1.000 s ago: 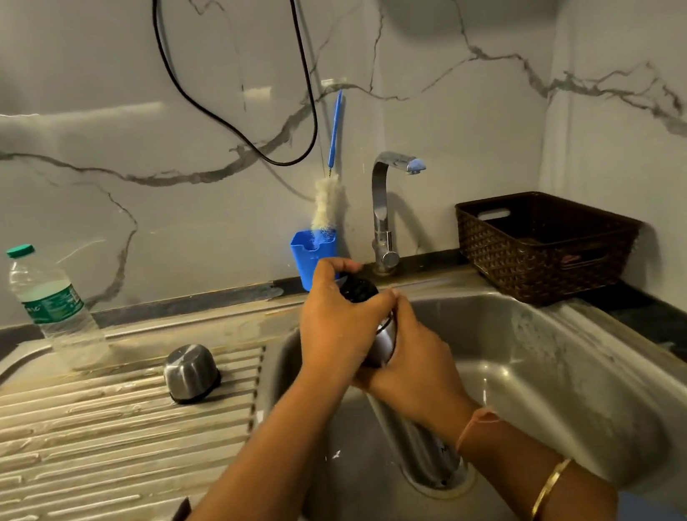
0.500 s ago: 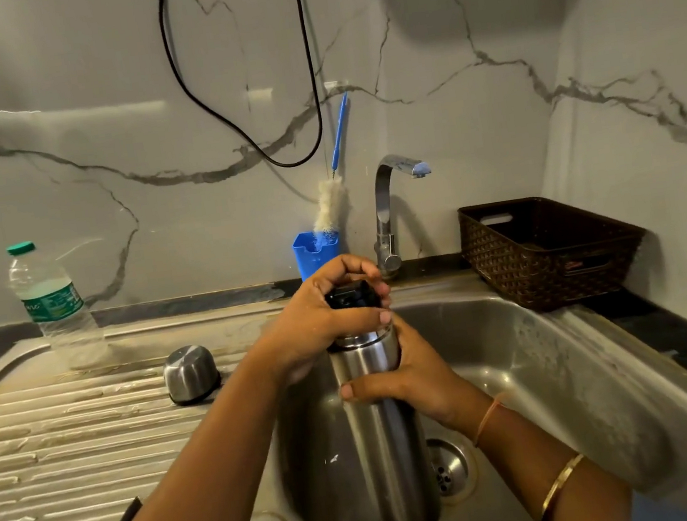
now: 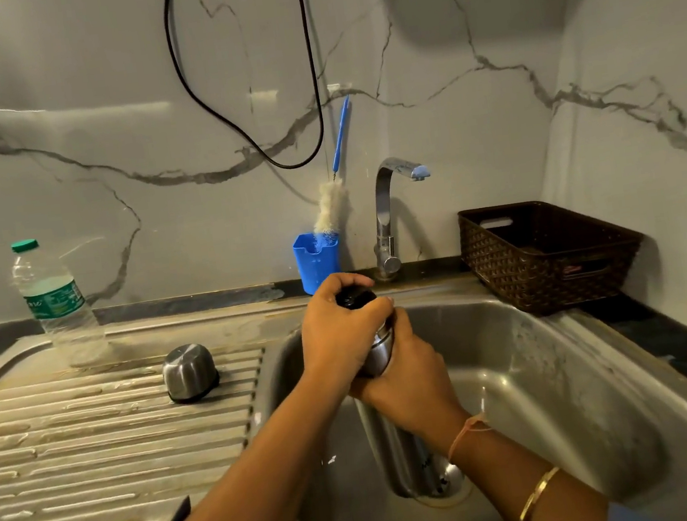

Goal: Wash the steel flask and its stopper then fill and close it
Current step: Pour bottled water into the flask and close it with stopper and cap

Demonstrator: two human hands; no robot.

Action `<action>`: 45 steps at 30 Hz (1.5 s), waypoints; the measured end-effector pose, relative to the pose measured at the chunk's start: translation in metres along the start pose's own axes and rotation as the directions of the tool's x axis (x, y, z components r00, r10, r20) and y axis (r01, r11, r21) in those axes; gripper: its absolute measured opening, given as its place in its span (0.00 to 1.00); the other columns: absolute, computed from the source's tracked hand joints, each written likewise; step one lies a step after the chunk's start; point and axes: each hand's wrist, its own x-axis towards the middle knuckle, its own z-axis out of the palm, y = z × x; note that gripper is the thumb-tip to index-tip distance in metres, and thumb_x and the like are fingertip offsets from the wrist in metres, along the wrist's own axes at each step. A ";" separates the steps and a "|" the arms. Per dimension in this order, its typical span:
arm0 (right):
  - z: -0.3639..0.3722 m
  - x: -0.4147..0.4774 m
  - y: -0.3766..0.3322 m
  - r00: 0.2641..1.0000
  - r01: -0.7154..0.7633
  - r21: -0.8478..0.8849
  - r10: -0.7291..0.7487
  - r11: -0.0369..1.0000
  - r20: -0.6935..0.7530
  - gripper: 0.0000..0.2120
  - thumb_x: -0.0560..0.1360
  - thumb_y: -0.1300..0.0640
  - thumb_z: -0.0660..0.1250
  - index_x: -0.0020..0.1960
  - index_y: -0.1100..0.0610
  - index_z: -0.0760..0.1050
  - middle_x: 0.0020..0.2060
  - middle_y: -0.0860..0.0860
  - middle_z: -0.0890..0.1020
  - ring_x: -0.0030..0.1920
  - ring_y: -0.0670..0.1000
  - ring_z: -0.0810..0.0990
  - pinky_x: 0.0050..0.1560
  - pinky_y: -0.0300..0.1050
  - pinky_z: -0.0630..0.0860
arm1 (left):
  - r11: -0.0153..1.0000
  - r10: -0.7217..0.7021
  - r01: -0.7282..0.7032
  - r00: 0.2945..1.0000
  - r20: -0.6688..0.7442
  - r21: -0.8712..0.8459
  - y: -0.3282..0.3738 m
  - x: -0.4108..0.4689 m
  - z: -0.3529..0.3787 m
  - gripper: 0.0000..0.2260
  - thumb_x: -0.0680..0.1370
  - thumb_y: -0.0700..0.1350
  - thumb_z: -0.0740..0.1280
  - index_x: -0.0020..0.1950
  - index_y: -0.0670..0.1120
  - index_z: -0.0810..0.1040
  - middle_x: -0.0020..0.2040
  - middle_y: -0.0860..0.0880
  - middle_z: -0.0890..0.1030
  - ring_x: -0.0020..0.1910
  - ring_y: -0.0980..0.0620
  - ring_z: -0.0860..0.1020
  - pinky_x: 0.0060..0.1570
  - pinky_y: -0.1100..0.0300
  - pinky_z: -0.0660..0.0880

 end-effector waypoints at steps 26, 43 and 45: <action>0.003 0.007 0.007 0.997 0.062 0.310 -0.045 0.949 -0.061 0.34 0.61 0.54 0.80 0.59 0.45 0.63 0.50 0.49 0.81 0.49 0.49 0.81 0.50 0.43 0.79 | 0.967 0.220 -0.256 0.851 0.477 0.011 0.023 0.009 -0.029 0.16 0.72 0.46 0.71 0.57 0.55 0.73 0.54 0.57 0.77 0.53 0.62 0.77 0.49 0.72 0.74; 0.005 0.010 0.022 0.994 -0.111 0.221 0.113 0.969 0.003 0.29 0.62 0.57 0.79 0.57 0.52 0.68 0.46 0.49 0.80 0.45 0.50 0.80 0.43 0.40 0.75 | 0.356 -0.003 -0.204 0.976 0.219 0.912 -0.061 0.030 -0.056 0.31 0.77 0.47 0.61 0.77 0.54 0.50 0.78 0.44 0.41 0.73 0.41 0.30 0.68 0.38 0.31; 0.004 0.010 0.023 0.993 -0.119 0.185 0.116 0.975 0.028 0.28 0.62 0.57 0.79 0.56 0.52 0.67 0.45 0.49 0.79 0.43 0.50 0.79 0.38 0.37 0.73 | 0.335 0.030 -0.141 0.990 0.139 0.932 -0.064 0.031 -0.066 0.29 0.78 0.49 0.60 0.77 0.54 0.51 0.78 0.44 0.40 0.73 0.41 0.30 0.68 0.39 0.30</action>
